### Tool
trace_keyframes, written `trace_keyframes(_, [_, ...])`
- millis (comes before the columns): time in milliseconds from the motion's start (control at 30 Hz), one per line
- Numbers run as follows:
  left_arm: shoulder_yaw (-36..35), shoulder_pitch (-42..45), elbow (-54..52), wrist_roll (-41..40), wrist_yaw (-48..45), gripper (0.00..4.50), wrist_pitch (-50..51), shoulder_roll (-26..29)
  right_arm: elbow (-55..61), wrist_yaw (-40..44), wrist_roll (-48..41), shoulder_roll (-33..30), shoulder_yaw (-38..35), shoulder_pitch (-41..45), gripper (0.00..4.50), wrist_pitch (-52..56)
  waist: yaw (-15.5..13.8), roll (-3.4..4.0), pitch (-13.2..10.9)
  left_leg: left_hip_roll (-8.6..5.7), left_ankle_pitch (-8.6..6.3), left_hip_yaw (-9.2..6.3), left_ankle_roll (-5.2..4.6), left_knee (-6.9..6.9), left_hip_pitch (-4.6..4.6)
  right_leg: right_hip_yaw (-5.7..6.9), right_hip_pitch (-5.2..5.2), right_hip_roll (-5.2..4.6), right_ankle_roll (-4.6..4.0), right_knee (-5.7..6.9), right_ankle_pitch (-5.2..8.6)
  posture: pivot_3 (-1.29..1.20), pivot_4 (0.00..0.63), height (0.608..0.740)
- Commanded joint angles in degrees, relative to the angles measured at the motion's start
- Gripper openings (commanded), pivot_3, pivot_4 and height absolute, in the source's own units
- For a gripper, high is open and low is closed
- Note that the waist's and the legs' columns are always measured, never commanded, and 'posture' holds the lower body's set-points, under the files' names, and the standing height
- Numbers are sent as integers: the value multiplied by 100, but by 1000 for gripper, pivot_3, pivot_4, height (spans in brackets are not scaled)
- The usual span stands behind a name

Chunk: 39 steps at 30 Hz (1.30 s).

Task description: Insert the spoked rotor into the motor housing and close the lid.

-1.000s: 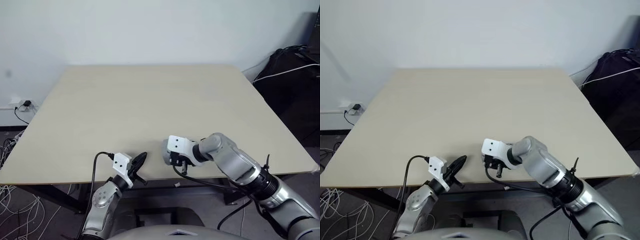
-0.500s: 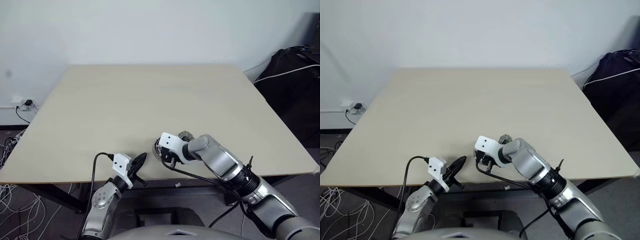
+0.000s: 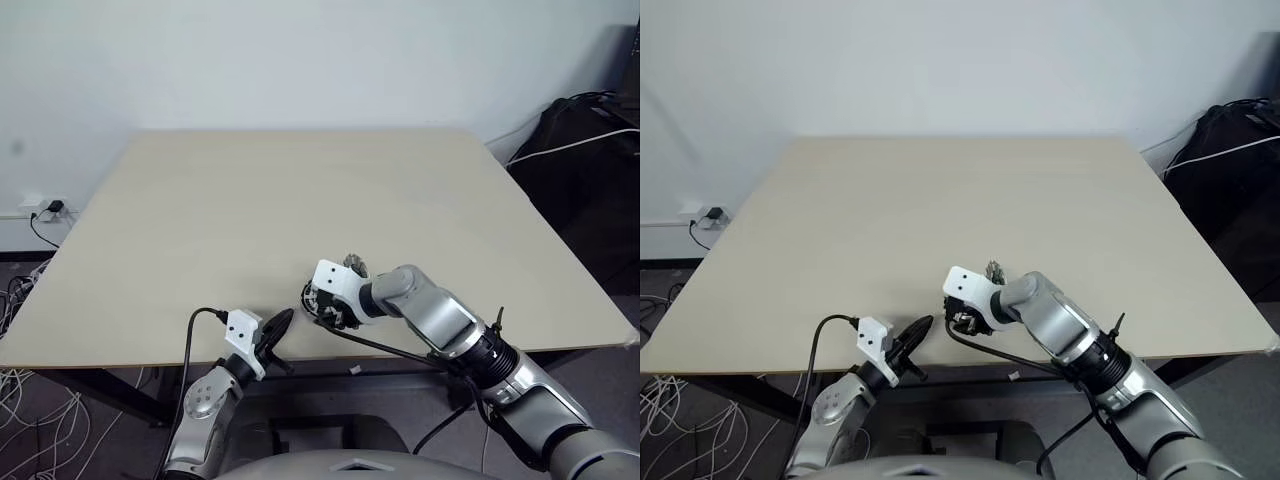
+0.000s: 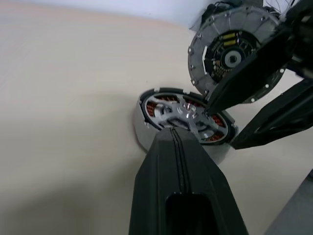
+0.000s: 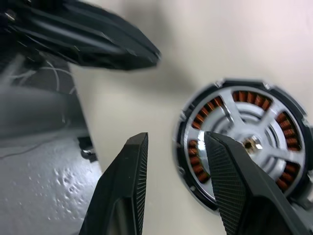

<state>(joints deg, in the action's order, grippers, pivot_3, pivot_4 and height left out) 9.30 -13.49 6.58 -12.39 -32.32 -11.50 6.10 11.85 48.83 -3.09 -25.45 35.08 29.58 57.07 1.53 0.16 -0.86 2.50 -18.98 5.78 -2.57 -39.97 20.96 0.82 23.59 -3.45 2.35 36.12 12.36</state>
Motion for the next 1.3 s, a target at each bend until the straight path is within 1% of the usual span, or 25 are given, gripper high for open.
trace_keyframes(33, [-59,95,-60,-79,-41,0,-148,-29,262,21,-224,23,-259,68,1979,71,-1,0,0,0,0,0,0,0,0,0,0,0,0,0,0,0,0,740])
trace_keyframes(333, [-48,84,-152,-75,-29,0,-93,-41,763,112,-1194,307,-685,-14,1979,518,1,0,1,2,0,-2,0,0,0,1,-1,1,2,0,-1,0,0,740])
trace_keyframes(433, [-28,66,-226,-70,-12,0,-54,-43,885,67,-1602,518,-1009,-2,1979,685,-2,0,1,1,0,-2,0,-1,0,1,-1,0,3,0,-2,0,0,740])
trace_keyframes(500, [-18,51,-275,-70,-2,0,-29,-42,939,-10,-1772,637,-1192,9,1979,681,-1,0,1,2,0,-2,0,-1,0,1,0,0,4,0,-3,0,0,740])
trace_keyframes(633, [-4,21,-367,-75,11,0,25,-37,882,-529,-1895,1106,-1824,72,1979,362,-1,0,1,2,0,-1,0,-1,1,0,0,0,5,0,-3,0,0,740])
trace_keyframes(700, [-2,12,-394,-78,13,0,46,-35,767,-871,-1827,1336,-2126,79,1979,33,2,0,2,2,0,0,0,-1,1,1,0,1,7,0,-5,0,0,740])
trace_keyframes(800, [0,7,-425,-82,11,0,85,-32,472,-1472,-1523,1550,-2520,86,1979,-729,-2,1,2,1,0,1,0,-1,1,1,-1,1,10,0,-6,0,0,740])
trace_keyframes(867, [-1,4,-440,-85,8,0,104,-28,300,-1695,-1331,1531,-2611,72,1979,-1177,-3,0,2,0,0,3,0,-1,1,0,-1,1,10,0,-6,0,0,740])
trace_keyframes(967, [-6,1,-461,-87,2,0,125,-17,1,-2263,-870,1502,-2723,47,1979,-1816,22,2,2,-1,2,9,4,-1,3,-3,0,1,12,-3,-7,0,0,740])
trace_keyframes(1100, [-8,5,-470,-89,-2,0,144,-12,-476,-2984,7,1181,-2639,12,1979,-2490,46,3,2,-1,15,20,26,0,5,-2,1,2,15,-3,-9,0,0,740])
trace_keyframes(1200, [-5,4,-470,-88,-2,0,147,-11,-774,-3224,446,936,-2550,-71,1395,-2692,61,4,3,-1,15,24,26,0,5,-5,1,2,10,-4,-6,0,0,740])
trace_keyframes(1300, [-5,1,-467,-83,7,0,145,-14,-986,-3241,695,716,-2484,-202,476,-2713,65,4,2,0,15,23,26,0,5,-6,2,2,10,-4,-6,0,0,740])
